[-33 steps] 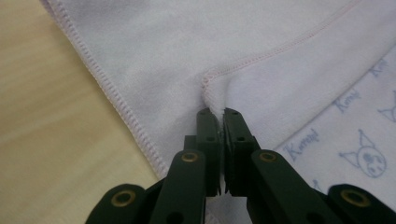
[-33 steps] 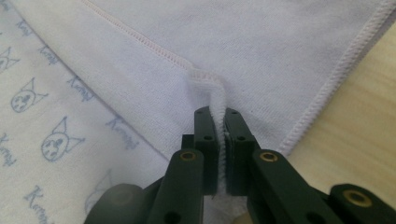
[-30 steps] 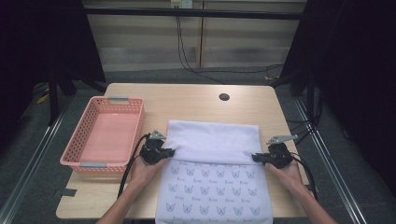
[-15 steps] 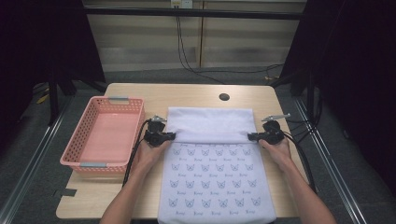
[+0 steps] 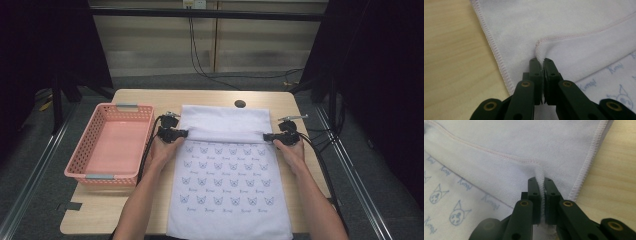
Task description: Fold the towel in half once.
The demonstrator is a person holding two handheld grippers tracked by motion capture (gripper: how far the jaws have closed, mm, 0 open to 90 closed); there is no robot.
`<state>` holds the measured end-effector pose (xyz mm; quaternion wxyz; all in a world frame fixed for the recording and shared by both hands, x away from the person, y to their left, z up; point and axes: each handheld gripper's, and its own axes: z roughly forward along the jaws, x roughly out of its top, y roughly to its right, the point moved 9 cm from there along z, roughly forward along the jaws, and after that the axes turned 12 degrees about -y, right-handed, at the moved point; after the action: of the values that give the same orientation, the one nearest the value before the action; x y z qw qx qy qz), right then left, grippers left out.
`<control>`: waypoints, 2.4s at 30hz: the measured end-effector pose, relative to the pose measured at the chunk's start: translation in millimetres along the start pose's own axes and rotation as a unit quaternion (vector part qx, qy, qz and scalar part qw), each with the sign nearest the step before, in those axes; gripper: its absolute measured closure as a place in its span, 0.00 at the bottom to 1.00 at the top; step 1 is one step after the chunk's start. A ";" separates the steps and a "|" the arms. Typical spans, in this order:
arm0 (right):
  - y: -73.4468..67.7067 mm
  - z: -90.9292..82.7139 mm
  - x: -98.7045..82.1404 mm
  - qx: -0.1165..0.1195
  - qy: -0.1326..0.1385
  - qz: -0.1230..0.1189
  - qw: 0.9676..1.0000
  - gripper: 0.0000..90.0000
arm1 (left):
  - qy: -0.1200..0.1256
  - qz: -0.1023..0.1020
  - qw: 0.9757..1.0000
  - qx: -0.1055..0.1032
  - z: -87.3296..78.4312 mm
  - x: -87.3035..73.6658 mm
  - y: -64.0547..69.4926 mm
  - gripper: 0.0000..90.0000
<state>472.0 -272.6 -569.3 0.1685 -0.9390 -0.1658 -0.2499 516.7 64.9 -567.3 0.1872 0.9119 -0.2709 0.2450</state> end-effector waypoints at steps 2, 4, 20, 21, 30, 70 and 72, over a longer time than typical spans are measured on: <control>1.7 1.7 3.2 -0.005 0.002 0.005 1.000 0.95 | -0.003 0.000 1.000 -0.001 1.2 2.1 -2.6 0.97; 3.3 3.9 6.6 -0.009 0.009 0.009 1.000 0.95 | -0.003 0.002 1.000 -0.002 1.6 3.0 -3.1 0.97; -12.0 -71.5 41.1 0.031 0.108 -0.023 0.993 0.95 | 0.067 0.047 0.996 -0.037 -80.5 21.8 35.8 0.97; -14.4 -80.1 43.0 0.030 0.113 -0.028 0.993 0.95 | 0.074 0.053 0.995 -0.038 -89.6 22.6 39.4 0.97; -52.3 -138.5 41.5 0.053 0.145 -0.078 0.985 0.95 | 0.126 0.080 0.987 -0.065 -160.1 13.5 58.8 0.97; -139.4 -148.0 -204.5 0.126 -0.046 -0.161 0.978 0.82 | -0.037 0.176 0.967 -0.181 -156.2 -197.8 126.3 0.86; -141.7 -152.8 -205.2 0.129 -0.034 -0.156 0.979 0.80 | -0.025 0.165 0.965 -0.203 -162.7 -196.0 127.9 0.81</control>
<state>184.5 -254.4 -519.0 0.2418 -0.8797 -0.3469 -0.2176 241.9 120.8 -516.3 0.3189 0.8031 -0.4663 0.1895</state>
